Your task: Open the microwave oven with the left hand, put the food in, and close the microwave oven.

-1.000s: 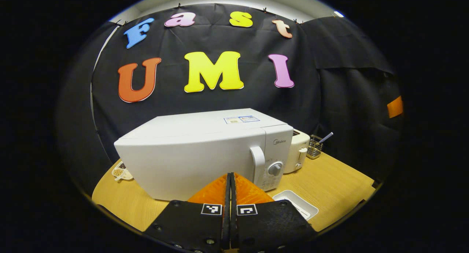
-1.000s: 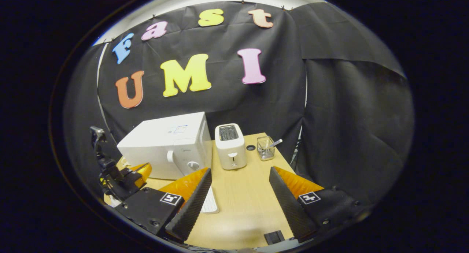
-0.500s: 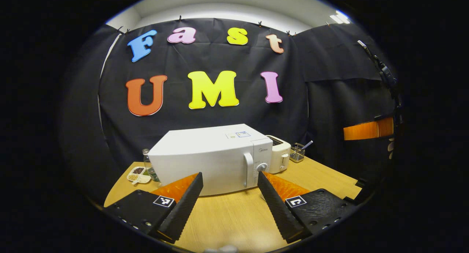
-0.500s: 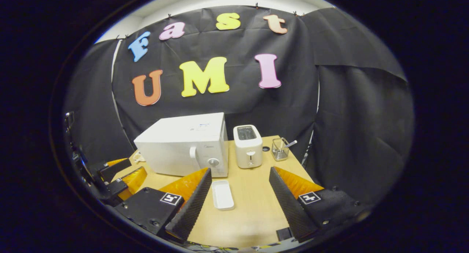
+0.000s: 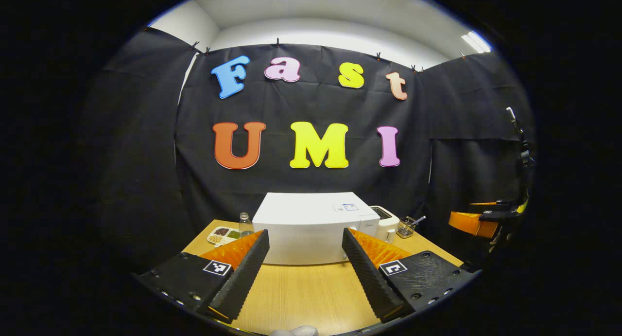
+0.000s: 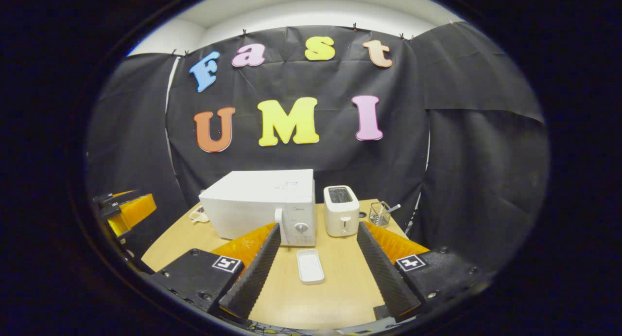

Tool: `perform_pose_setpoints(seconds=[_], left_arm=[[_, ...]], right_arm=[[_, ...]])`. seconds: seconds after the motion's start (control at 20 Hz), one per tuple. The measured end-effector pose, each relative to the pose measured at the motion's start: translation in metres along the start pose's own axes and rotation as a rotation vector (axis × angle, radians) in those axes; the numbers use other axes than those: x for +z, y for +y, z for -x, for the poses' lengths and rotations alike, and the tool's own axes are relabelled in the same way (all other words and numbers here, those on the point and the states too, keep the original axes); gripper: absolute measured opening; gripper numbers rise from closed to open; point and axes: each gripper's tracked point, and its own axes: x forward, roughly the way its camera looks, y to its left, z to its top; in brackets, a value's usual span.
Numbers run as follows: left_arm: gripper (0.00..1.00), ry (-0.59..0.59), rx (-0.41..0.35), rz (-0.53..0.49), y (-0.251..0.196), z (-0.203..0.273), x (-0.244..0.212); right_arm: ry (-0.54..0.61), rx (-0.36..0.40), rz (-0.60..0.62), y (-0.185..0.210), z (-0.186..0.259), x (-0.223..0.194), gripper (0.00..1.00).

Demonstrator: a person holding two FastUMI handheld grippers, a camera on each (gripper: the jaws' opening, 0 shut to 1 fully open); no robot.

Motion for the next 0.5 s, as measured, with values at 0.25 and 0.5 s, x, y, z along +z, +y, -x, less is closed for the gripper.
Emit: perform_pose_setpoints(seconds=[0.25,0.5], left_arm=[[0.93,-0.052,0.075,0.015,0.025,0.024,0.029],[0.82,-0.089,0.079,0.022,0.025,0.035,0.046]], right_arm=[[-0.057,0.031,0.035,0.016,0.015,0.021,1.00],[-0.088,0.061,0.034,0.030,0.026,0.039,1.00]])
